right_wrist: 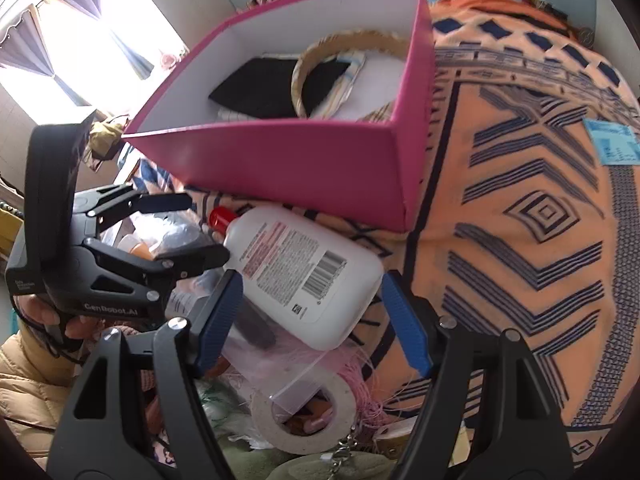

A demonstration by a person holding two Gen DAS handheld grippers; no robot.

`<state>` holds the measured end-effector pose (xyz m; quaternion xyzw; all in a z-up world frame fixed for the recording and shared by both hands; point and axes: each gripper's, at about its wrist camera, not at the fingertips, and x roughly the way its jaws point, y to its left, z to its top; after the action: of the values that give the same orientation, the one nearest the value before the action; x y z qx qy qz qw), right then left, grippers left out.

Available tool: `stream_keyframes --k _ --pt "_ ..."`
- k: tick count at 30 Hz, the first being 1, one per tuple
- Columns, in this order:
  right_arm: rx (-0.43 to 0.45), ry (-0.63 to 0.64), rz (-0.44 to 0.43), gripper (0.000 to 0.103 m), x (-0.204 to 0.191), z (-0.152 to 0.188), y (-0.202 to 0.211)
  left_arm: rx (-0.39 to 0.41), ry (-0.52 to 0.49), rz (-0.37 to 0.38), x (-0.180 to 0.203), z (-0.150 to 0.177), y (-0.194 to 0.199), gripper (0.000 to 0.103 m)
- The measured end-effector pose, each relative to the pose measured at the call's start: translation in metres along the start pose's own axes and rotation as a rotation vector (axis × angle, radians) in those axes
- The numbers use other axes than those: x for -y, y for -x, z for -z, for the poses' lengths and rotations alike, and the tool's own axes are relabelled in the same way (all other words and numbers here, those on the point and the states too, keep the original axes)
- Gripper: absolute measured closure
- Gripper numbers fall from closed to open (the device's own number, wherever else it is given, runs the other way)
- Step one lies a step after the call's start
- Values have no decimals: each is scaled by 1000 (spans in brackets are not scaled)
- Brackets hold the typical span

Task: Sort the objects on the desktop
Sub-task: 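Lift the white red-capped bottle with both tools toward the pink box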

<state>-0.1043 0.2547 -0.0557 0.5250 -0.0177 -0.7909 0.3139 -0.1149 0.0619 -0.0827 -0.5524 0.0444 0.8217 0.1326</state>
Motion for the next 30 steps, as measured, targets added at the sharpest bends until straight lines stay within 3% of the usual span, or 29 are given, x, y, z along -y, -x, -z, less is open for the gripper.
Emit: stream_keyframes --k 10,22,26,30 --pt "-70 -49 -42 30 6 -1 -17 -35 28 62 -3 -2 -8 18" --pt "-80 -83 -58 36 13 -4 -24 -57 25 114 4 1 -12 19" --pt "-79 -78 -49 36 12 -6 -24 -53 9 147 10 -1 -13 32" --pt "-73 -78 -54 37 11 -5 -23 -59 15 161 9 -2 -15 32"
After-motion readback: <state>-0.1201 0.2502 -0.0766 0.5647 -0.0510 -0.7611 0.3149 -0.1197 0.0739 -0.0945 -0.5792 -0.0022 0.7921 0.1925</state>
